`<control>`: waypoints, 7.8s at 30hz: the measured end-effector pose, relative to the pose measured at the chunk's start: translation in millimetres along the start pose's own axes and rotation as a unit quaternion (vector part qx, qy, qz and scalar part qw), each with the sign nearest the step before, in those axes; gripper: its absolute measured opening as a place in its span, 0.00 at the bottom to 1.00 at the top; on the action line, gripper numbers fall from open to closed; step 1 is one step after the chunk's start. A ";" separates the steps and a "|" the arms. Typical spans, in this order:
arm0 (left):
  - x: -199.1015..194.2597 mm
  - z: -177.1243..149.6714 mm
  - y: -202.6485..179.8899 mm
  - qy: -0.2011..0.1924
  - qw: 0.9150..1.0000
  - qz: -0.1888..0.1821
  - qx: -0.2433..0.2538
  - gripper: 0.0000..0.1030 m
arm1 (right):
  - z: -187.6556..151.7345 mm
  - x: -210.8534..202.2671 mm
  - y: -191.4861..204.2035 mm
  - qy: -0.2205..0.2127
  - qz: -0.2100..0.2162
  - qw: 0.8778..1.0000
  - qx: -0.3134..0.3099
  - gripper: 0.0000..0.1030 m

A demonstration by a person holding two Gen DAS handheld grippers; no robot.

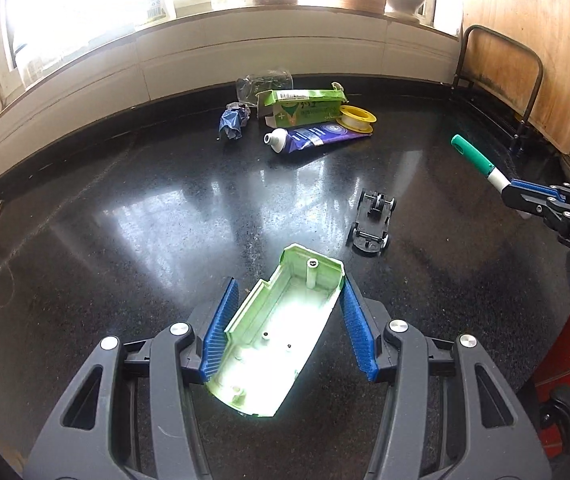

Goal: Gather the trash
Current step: 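Grasp the green plastic tray with the left tool while the right tool grasps the green-capped marker, then carry the tray and marker to the black bin and open both tools, then swing both tools back up to the countertop, then grasp the toy car chassis with the left tool while the right tool grasps the yellow tape roll, then carry the chassis and tape roll to the black bin and open both tools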

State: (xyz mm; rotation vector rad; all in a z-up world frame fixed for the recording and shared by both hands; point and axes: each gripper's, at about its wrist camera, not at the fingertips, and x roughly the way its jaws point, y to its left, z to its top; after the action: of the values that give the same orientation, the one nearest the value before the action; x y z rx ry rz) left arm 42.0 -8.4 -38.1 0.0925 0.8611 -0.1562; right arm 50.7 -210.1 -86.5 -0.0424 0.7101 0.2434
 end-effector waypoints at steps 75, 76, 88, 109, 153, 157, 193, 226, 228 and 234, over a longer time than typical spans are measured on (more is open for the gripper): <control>-149.6 -373.4 325.7 0.032 0.886 0.240 -0.395 0.85 | -89.8 47.2 568.2 0.141 0.367 0.847 -0.358 0.75; -152.5 -365.2 321.5 0.026 0.890 0.238 -0.388 0.85 | -83.2 41.6 561.3 0.130 0.365 0.851 -0.354 0.77; -153.7 -205.5 222.9 -0.056 0.958 0.162 -0.230 0.86 | 9.9 -8.3 338.5 0.000 0.221 0.950 -0.220 0.85; -8.9 -17.4 -67.3 -0.036 0.994 -0.059 0.088 0.90 | -21.6 -46.9 -33.6 -0.007 0.010 1.000 0.020 0.86; 99.8 60.1 -76.4 0.023 0.993 -0.070 0.091 0.35 | 144.1 209.1 -38.3 0.074 0.029 0.997 -0.005 0.54; 84.2 59.5 -68.1 0.012 0.995 -0.062 0.076 0.35 | 118.0 167.7 -34.6 0.063 0.018 0.998 -0.009 0.54; -53.3 -28.0 26.2 -0.038 0.998 0.034 -0.039 0.35 | 16.9 3.8 107.3 0.022 0.094 0.994 -0.055 0.54; -153.9 -381.2 304.7 0.049 0.890 0.227 -0.393 0.35 | -121.8 77.2 627.7 0.181 0.357 0.827 -0.395 0.54; -144.8 -388.4 310.6 0.054 0.888 0.219 -0.401 0.35 | -128.8 83.6 633.3 0.188 0.351 0.826 -0.399 0.54; -129.5 -399.6 319.2 0.060 0.886 0.212 -0.408 0.36 | -138.5 101.9 644.9 0.206 0.339 0.822 -0.408 0.55</control>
State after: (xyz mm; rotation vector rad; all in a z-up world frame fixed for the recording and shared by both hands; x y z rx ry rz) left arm -284.1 376.3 -193.0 -0.5050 0.9513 0.6349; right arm -115.2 420.4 -229.5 -0.6908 0.9903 1.2535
